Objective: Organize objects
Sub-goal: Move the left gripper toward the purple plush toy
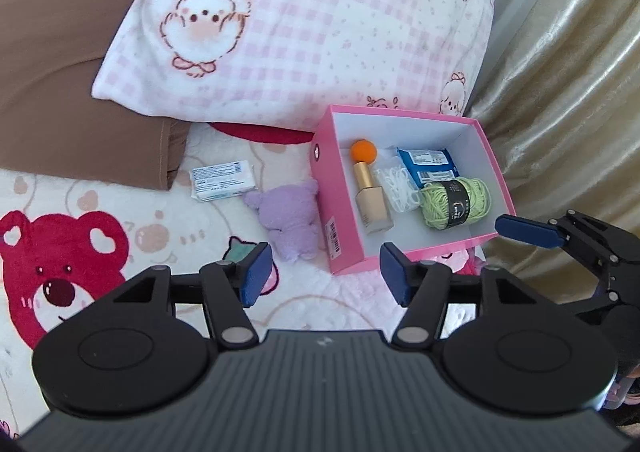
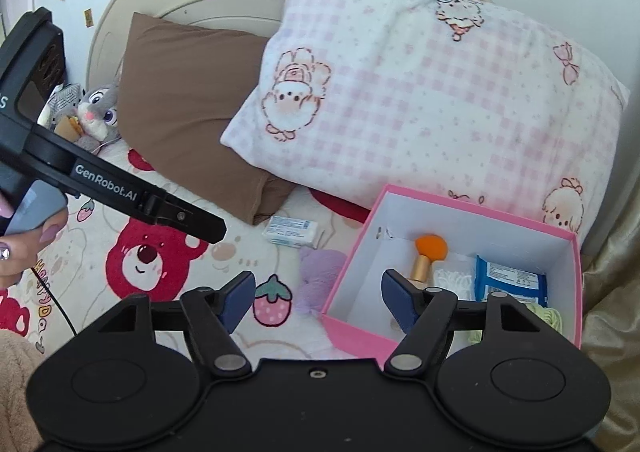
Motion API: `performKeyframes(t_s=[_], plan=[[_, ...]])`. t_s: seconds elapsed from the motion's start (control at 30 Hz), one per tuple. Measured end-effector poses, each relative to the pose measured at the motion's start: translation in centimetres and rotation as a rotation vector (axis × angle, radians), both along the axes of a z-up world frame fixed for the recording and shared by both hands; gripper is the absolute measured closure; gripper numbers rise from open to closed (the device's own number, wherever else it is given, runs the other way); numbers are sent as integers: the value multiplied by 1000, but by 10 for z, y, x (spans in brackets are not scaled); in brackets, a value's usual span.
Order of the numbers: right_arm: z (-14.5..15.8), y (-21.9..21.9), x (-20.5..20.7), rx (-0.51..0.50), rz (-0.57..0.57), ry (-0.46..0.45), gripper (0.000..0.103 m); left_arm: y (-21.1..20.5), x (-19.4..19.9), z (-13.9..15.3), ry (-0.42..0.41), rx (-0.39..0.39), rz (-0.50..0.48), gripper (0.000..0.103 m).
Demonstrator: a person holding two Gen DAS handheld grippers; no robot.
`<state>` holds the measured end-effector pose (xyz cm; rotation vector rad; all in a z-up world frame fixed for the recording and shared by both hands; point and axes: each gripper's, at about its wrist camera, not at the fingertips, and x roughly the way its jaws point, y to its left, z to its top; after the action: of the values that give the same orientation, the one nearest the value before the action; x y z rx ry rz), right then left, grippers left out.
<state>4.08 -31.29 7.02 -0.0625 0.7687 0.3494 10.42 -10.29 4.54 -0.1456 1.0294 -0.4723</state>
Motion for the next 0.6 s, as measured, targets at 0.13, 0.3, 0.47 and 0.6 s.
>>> performKeyframes(t_s=[0.13, 0.3, 0.47, 0.6], plan=[[-8, 24, -8, -11, 51, 2, 19, 20, -6, -11, -1, -5, 21, 39], [-33, 45, -3, 18, 73, 78, 14, 39, -7, -36, 2, -35, 55, 30], [-60, 64, 2, -6, 52, 75, 14, 49, 4, -69, 46, -73, 72, 30], [-79, 83, 7, -74, 32, 5, 14, 46, 16, -93, 62, -33, 64, 30]])
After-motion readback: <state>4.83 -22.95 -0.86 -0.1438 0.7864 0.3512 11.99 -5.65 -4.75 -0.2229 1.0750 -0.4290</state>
